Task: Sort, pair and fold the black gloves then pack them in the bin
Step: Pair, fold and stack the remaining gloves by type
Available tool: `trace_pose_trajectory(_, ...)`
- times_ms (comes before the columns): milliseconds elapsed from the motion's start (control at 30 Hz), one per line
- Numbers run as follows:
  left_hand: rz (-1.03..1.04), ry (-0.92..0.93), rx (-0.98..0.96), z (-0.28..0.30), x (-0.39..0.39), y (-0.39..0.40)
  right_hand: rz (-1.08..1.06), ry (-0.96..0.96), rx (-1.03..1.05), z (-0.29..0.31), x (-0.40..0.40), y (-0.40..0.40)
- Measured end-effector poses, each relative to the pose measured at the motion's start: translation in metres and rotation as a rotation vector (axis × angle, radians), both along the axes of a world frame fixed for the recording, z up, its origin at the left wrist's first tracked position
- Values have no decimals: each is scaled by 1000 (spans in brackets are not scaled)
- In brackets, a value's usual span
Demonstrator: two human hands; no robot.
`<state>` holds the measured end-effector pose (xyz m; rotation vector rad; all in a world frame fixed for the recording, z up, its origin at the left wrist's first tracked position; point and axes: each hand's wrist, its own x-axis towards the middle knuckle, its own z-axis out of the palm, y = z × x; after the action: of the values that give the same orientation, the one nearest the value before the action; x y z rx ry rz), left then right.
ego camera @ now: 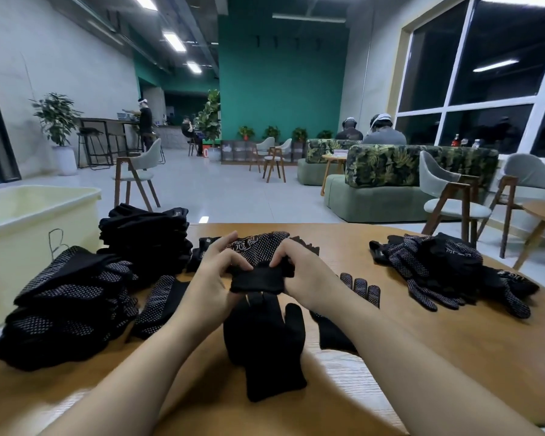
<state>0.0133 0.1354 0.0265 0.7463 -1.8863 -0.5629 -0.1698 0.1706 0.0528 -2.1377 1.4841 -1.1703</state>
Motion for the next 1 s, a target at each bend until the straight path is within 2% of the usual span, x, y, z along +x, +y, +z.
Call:
trace_pose_trajectory(200,-96,-239,29,-22,11,17,70,166,79,-20,-7,10)
trace_pose_trajectory(300,-160,-324,115,-27,17,29,104,216,142,-25,-8,20)
trace_pose_trajectory(567,-181,-615,192,-13,28,59,117,317,195,-30,-9,45)
trace_pose_trajectory(733,-232,-616,196,-11,30,68,73,295,185,-38,-10,50)
trace_pose_trajectory(1000,-269,-444,168,-14,26,72,45,220,211,-38,-12,53)
